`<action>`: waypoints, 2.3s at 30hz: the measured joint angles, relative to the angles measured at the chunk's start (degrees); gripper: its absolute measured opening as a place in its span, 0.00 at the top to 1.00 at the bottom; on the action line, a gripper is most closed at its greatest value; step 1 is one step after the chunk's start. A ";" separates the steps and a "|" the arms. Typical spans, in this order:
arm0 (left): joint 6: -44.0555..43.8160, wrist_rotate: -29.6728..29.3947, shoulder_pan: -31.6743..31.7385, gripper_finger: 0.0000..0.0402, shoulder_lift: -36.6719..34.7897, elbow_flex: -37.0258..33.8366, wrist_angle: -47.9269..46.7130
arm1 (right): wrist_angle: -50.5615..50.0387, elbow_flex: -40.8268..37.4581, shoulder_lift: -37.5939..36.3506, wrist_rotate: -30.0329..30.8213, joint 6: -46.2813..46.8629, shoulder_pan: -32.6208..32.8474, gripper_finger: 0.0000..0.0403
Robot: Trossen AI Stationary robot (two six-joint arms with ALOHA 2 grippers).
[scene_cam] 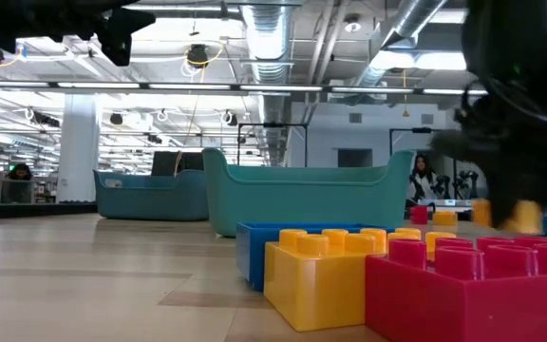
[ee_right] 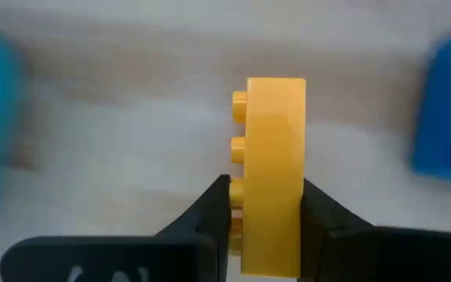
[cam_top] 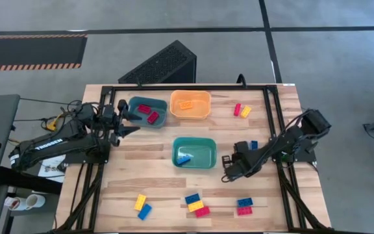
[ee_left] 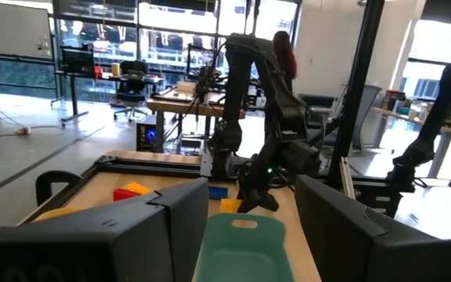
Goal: Sort & place blocks by color
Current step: Put the yellow game piece into the orange bin, then put the blue game piece into the green bin
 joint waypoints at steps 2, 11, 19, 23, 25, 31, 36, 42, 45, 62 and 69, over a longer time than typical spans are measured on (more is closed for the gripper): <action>-0.01 -0.84 0.00 0.55 0.00 0.00 -0.11 | 0.13 1.04 -1.04 4.30 -1.64 -1.12 0.76; -2.93 -3.53 0.00 0.55 -0.02 0.00 -0.21 | 9.07 8.33 -7.18 23.96 -24.25 -13.01 0.76; -3.29 -3.63 0.00 0.55 0.00 0.00 -0.24 | 39.96 10.44 -7.20 17.10 -57.35 -27.44 0.76; -2.92 -3.63 0.02 0.55 -0.02 0.00 -0.31 | 45.97 10.44 -7.20 10.59 -61.96 -34.34 0.76; -2.85 -3.63 0.00 0.55 0.00 0.00 -0.44 | 46.54 10.44 -7.20 7.68 -62.13 -37.34 0.75; -2.83 -3.63 0.00 0.55 -0.02 0.00 -0.44 | 48.22 10.26 -4.18 3.02 -62.25 -41.94 0.75; -2.59 -3.61 0.00 0.55 -0.02 0.00 -0.44 | 52.82 10.37 1.47 0.67 -61.98 -41.94 0.74; -2.61 -5.01 0.02 0.55 -0.02 0.00 -0.44 | 56.19 10.37 6.21 0.31 -61.99 -42.33 0.69; -2.50 -5.01 0.00 0.55 0.00 0.00 -0.44 | 57.09 10.37 7.36 -1.40 -62.10 -42.61 0.64; -2.48 -5.12 0.00 0.55 0.00 0.00 -0.61 | 58.99 10.44 1.33 -7.63 -66.16 -42.08 0.39; -4.58 -5.12 0.00 0.55 -0.02 0.00 -0.31 | 53.58 10.50 -3.77 -7.36 -69.14 -33.91 0.41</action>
